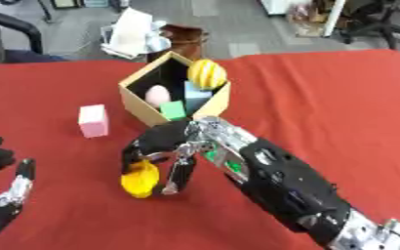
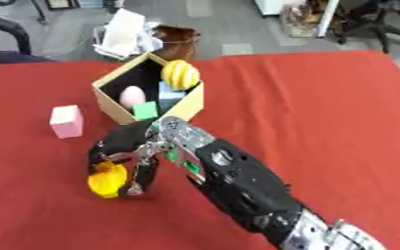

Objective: Pick up objects on the table and place them in the box.

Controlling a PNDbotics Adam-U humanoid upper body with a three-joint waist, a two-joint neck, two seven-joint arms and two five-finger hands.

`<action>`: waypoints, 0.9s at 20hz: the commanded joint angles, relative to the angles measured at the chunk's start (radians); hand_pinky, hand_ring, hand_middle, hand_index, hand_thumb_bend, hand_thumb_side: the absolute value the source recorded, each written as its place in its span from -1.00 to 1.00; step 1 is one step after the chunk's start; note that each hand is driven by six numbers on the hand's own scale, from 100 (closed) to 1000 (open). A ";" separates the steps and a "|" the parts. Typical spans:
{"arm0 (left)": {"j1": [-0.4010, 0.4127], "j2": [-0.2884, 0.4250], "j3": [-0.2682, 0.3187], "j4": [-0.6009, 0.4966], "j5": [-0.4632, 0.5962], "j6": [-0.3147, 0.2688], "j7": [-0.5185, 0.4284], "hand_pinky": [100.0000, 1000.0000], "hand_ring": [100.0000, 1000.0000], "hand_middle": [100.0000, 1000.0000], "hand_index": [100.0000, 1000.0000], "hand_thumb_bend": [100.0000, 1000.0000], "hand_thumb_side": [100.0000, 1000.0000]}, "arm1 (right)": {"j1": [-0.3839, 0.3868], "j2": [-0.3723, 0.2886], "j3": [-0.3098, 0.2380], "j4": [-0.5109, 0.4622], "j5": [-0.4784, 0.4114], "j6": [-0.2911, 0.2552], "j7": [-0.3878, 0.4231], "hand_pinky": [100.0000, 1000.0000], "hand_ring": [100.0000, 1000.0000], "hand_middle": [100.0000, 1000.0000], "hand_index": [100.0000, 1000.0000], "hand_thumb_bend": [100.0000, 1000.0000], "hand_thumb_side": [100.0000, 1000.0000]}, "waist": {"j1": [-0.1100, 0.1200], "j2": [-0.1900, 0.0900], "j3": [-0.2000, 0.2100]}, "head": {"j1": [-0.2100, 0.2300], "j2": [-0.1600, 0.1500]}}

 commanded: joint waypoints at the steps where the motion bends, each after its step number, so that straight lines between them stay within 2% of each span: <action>1: -0.010 0.004 -0.002 -0.015 0.002 -0.003 -0.002 0.44 0.22 0.11 0.58 -0.37 -0.28 | -0.030 -0.005 -0.019 -0.008 0.027 -0.075 0.017 0.62 0.52 0.48 0.04 -0.73 -1.00 | 0.000 -0.010 0.001 | -0.001 -0.008; 6: -0.010 0.002 0.001 -0.015 0.001 -0.003 -0.002 0.44 0.22 0.11 0.58 -0.37 -0.28 | -0.074 -0.032 -0.039 -0.062 0.004 -0.045 -0.043 0.62 0.51 0.45 -0.04 -0.77 -1.00 | 0.001 -0.013 0.001 | 0.001 -0.010; 11: -0.010 0.002 0.007 -0.017 -0.001 -0.002 0.004 0.45 0.23 0.11 0.58 -0.36 -0.29 | -0.144 -0.121 -0.091 -0.107 -0.028 0.025 -0.048 0.67 0.55 0.49 -0.03 -0.64 -1.00 | -0.001 -0.016 0.004 | 0.001 -0.014; 14: -0.009 0.001 0.011 -0.017 0.000 0.000 0.011 0.45 0.23 0.11 0.58 -0.36 -0.29 | -0.173 -0.169 -0.149 -0.081 -0.008 0.080 -0.072 0.67 0.54 0.49 -0.03 -0.61 -1.00 | -0.001 -0.016 0.007 | 0.003 -0.016; 18: -0.010 -0.001 0.007 -0.016 0.001 -0.001 0.007 0.45 0.23 0.11 0.58 -0.36 -0.28 | -0.202 -0.192 -0.243 0.032 0.061 0.151 -0.133 0.65 0.51 0.47 -0.01 -0.64 -1.00 | 0.001 -0.015 0.010 | 0.003 -0.017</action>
